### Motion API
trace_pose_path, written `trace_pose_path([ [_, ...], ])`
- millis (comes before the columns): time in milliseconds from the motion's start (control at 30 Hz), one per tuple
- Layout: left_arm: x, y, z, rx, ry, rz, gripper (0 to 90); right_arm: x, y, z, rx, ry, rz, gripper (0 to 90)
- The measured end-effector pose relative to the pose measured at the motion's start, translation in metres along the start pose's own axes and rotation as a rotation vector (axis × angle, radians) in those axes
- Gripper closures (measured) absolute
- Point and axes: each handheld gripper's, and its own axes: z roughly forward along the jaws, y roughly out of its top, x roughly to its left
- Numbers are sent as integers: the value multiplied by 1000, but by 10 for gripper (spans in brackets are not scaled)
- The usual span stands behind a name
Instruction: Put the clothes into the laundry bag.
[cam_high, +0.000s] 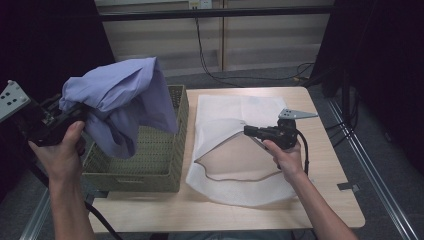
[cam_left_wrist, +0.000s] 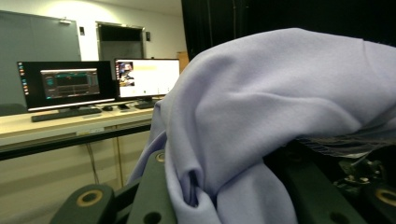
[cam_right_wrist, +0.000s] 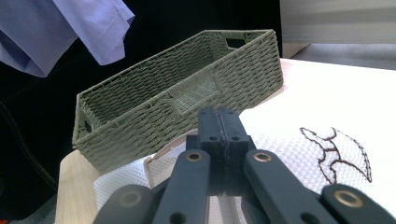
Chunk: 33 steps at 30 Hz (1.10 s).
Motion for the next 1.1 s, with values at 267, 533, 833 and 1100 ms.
trace_pose_path([
  [267,-10,0,10,5,-39,-3,720,-1,-1,2,7,2,-1,900],
  [533,-28,4,19,1,-113,10,720,-1,-1,1,5,4,2,900],
  [833,-46,1,35,28,-194,9,719,-1,-1,2,8,3,-2,900],
  [1100,-61,-4,51,61,-265,5,719,-1,-1,2,8,4,0,900],
])
